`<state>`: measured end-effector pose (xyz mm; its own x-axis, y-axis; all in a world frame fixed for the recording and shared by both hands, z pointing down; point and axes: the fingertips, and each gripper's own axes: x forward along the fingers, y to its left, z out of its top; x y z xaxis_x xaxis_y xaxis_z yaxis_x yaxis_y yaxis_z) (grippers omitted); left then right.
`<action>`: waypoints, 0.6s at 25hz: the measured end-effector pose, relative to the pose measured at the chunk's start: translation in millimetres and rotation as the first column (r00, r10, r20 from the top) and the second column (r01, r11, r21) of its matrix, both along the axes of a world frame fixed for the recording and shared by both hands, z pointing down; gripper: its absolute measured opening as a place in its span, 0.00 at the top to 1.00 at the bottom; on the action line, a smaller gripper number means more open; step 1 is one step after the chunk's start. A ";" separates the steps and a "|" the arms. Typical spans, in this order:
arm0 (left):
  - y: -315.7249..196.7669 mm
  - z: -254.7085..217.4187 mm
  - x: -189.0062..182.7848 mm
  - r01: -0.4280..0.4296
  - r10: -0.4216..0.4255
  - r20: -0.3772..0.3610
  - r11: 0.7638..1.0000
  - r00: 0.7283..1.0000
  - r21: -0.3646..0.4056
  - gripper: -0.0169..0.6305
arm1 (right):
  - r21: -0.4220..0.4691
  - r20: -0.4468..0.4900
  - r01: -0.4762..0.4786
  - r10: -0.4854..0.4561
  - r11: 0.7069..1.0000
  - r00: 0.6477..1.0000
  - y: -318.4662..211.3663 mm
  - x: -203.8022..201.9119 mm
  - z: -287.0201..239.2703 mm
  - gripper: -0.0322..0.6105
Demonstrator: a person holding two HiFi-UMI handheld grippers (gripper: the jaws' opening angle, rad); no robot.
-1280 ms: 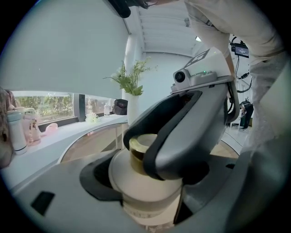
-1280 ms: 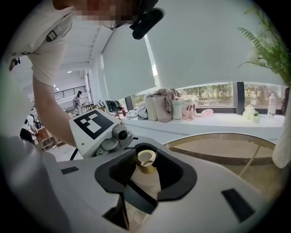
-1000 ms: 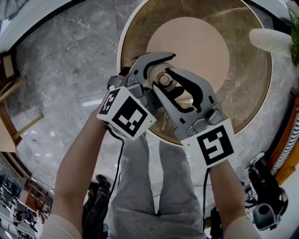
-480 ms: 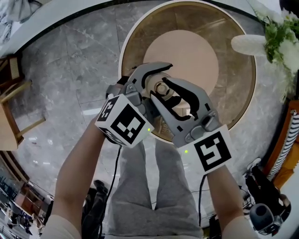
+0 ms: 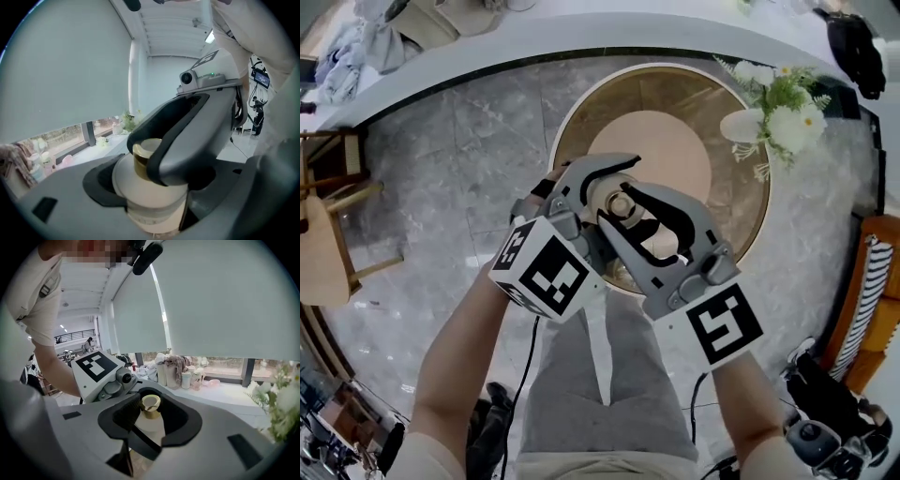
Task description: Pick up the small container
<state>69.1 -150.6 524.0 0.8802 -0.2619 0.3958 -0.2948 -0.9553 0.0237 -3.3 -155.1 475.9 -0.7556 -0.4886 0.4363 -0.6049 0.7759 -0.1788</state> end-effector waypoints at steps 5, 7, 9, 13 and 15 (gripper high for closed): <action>-6.8 -68.9 -3.2 0.010 -0.010 0.007 1.000 1.000 0.025 0.46 | 0.031 0.014 0.001 -0.001 1.000 1.000 -5.2 -3.2 -70.3 0.74; -8.6 -94.7 -3.5 0.010 -0.011 0.015 0.999 1.000 0.042 0.46 | 0.043 0.012 0.004 -0.004 0.999 1.000 -5.7 -2.9 -96.0 0.74; -9.8 -119.6 -1.5 0.003 -0.004 0.016 0.998 1.000 0.059 0.46 | 0.060 0.001 0.011 -0.011 0.998 1.000 -5.6 -0.4 -120.2 0.74; -9.1 -167.9 1.4 0.004 -0.005 0.012 0.997 1.000 0.076 0.46 | 0.096 -0.009 0.030 -0.029 0.995 1.000 -3.6 1.8 -168.2 0.74; -7.7 -192.7 1.1 0.014 -0.015 0.011 0.996 1.000 0.084 0.46 | 0.115 -0.007 0.041 -0.041 0.992 0.999 -1.6 0.8 -194.0 0.74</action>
<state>70.2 -158.3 331.3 0.8718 -0.3068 0.3819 -0.3081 -0.9495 -0.0594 -2.6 -156.8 281.8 -0.7739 -0.5047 0.3825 -0.5730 0.8153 -0.0838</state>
